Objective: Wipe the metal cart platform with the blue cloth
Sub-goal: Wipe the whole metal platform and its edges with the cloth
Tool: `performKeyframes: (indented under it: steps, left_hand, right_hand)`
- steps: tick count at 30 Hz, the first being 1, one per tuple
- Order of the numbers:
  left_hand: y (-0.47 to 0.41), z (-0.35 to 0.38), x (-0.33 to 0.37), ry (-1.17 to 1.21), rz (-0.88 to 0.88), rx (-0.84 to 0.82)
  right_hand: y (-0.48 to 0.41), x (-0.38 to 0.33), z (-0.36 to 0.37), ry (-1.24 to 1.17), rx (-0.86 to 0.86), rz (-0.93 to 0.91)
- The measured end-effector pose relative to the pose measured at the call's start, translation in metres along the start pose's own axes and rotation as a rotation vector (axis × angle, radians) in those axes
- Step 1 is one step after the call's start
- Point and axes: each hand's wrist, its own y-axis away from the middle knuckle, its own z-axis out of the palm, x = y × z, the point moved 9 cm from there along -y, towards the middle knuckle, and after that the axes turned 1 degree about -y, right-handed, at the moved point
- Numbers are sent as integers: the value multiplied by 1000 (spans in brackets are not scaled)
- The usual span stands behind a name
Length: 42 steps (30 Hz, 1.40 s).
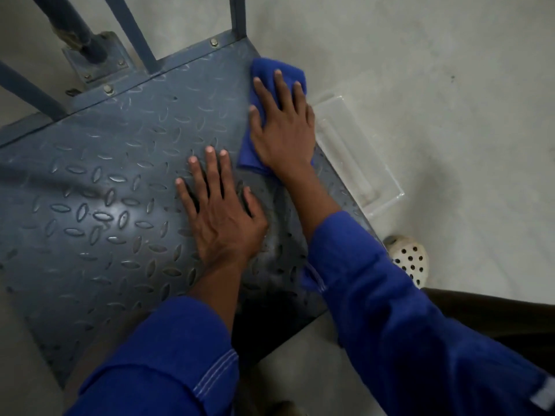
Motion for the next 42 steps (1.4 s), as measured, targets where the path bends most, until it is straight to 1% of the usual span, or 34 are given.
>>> performKeyframes:
  steps: [2,4,6,10,12,13,14,16,20,23,25,27,29,30,31,32,34,35,36,37,39,40,41,42]
  left_hand:
    - [-1,0,0,-2,4,2]
    - [-1,-1,2,-7,5,5]
    - [-1,-1,3,-7,0,4]
    - [0,1,2,-18,-4,-21]
    - [0,0,3,-25,-2,-18]
    - [1,0,3,-22,0,-15]
    - [1,-1,3,-18,0,-12]
    - [1,-2,3,-13,0,-7]
    - [2,-5,4,-14,12,10]
    - [2,-4,4,-32,21,14]
    - [1,-3,2,-28,21,13]
    - [2,-2,3,-16,21,8]
    - [2,-3,4,-14,22,19]
    - [2,-4,5,-11,20,24]
    - [1,-4,5,-2,15,24]
    - [1,-4,4,13,15,19]
    - [3,-4,-1,55,31,4]
    - [3,-4,-5,81,52,-6]
    - [2,-3,-11,105,74,-26]
    - [1,-3,-19,119,85,-51]
    - [-4,-4,-43,108,31,-77]
    - [-10,-6,-57,91,-24,-79]
    - [-17,-8,-70,76,-78,-80]
    - [-25,-10,-82,59,-112,-82]
  right_hand:
    - [-2,-6,7,16,-22,-12]
    - [29,9,-5,28,63,3]
    - [91,42,-21,39,98,94]
    - [219,104,-50,104,51,361]
    - [243,111,-51,137,48,455]
    - [239,108,-48,139,38,463]
    - [228,101,-44,130,26,440]
    - [194,82,-33,104,18,327]
    - [118,45,-20,91,72,139]
    - [121,43,-23,86,73,87]
    - [162,61,-33,103,72,153]
    - [215,87,-42,99,48,299]
    - [252,95,-43,84,16,427]
    - [259,92,-42,83,16,460]
    - [257,85,-40,80,13,453]
    - [251,74,-37,78,-6,385]
    - [233,49,-29,82,-62,131]
    - [221,47,-27,83,-68,41]
    - [206,52,-28,79,-55,16]
    - [190,62,-32,74,-27,54]
    - [157,79,-38,49,46,212]
    - [143,75,-38,49,68,248]
    - [132,59,-35,59,65,193]
    - [123,34,-26,70,35,46]
